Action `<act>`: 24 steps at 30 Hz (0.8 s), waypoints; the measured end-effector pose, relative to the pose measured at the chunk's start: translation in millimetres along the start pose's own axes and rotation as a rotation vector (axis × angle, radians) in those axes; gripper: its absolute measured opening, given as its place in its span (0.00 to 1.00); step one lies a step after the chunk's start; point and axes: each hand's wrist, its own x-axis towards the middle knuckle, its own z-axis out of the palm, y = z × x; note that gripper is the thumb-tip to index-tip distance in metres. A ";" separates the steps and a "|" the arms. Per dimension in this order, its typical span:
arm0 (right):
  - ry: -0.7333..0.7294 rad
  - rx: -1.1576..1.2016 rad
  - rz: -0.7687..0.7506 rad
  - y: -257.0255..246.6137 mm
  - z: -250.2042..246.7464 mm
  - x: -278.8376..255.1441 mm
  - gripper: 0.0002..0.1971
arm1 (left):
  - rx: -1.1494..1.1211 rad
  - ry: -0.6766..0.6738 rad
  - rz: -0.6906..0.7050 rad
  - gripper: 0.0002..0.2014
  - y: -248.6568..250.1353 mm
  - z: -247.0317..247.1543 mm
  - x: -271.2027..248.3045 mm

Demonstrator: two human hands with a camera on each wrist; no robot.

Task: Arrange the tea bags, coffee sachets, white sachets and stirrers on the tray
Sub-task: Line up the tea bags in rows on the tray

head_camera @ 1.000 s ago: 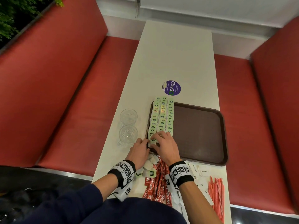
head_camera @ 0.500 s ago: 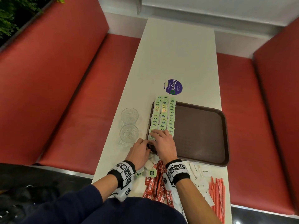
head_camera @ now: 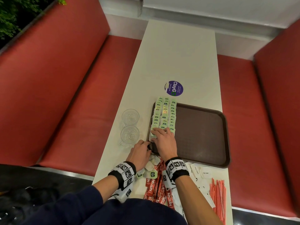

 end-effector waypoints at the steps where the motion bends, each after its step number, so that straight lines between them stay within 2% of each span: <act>1: -0.003 -0.004 -0.004 -0.6 -1.9 0.6 0.17 | 0.003 -0.001 0.002 0.18 0.7 -1.4 -0.6; 5: 0.046 0.102 -0.019 -4.2 -18.4 -5.1 0.18 | -0.008 -0.005 0.023 0.20 1.4 -17.0 -10.9; 8: 0.061 0.273 -0.016 -6.8 -37.5 -20.0 0.15 | -0.113 0.030 0.053 0.14 -4.8 -40.5 -30.5; 10: 0.020 0.379 0.033 -7.3 -50.4 -33.8 0.11 | -0.222 0.031 0.060 0.08 -13.8 -57.1 -45.9; 13: -0.082 0.471 0.034 -9.6 -55.7 -55.1 0.06 | -0.317 0.033 0.055 0.07 -36.3 -75.9 -67.2; 17: -0.252 0.363 -0.082 -30.7 -41.7 -78.1 0.09 | -0.250 0.063 -0.001 0.06 -74.0 -72.4 -85.8; 21: -0.443 0.127 -0.334 -74.0 -17.9 -91.7 0.23 | -0.082 0.064 -0.079 0.03 -106.0 -50.0 -93.9; 24: -0.500 -0.061 -0.473 -100.4 5.2 -102.4 0.27 | -0.005 0.039 -0.086 0.10 -116.9 -30.1 -97.8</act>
